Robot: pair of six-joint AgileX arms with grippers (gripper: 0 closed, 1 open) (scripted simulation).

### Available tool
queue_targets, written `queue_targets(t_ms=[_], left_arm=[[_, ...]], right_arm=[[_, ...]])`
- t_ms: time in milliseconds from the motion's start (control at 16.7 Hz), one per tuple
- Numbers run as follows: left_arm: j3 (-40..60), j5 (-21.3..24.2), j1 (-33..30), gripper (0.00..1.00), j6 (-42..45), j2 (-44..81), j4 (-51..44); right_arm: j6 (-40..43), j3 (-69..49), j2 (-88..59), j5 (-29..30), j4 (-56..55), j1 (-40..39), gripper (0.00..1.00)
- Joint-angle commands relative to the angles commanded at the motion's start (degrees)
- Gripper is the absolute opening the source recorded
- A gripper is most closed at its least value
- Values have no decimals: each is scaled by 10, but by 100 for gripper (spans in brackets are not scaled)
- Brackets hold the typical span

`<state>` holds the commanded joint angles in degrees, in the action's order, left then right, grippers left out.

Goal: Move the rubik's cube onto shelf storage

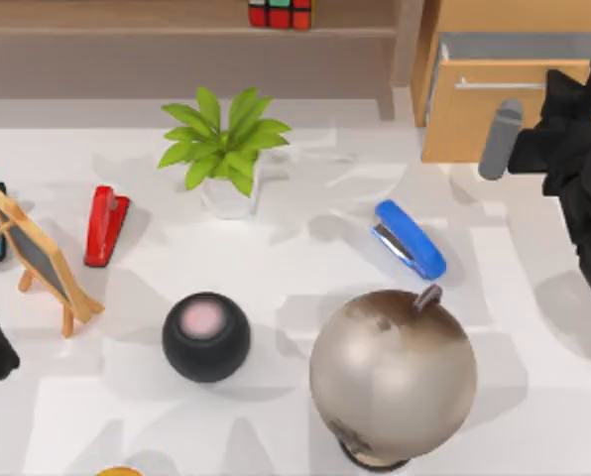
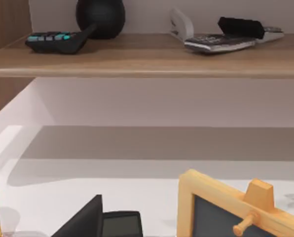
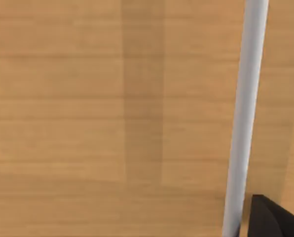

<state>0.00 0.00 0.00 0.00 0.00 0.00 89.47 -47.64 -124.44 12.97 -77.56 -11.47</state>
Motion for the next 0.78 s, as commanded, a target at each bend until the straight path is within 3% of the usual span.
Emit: queue_targets(t_ms=[780], left_arm=[[0, 0, 0, 100, 0, 0, 0]], right_arm=[[0, -166, -74, -19, 91, 20, 0]])
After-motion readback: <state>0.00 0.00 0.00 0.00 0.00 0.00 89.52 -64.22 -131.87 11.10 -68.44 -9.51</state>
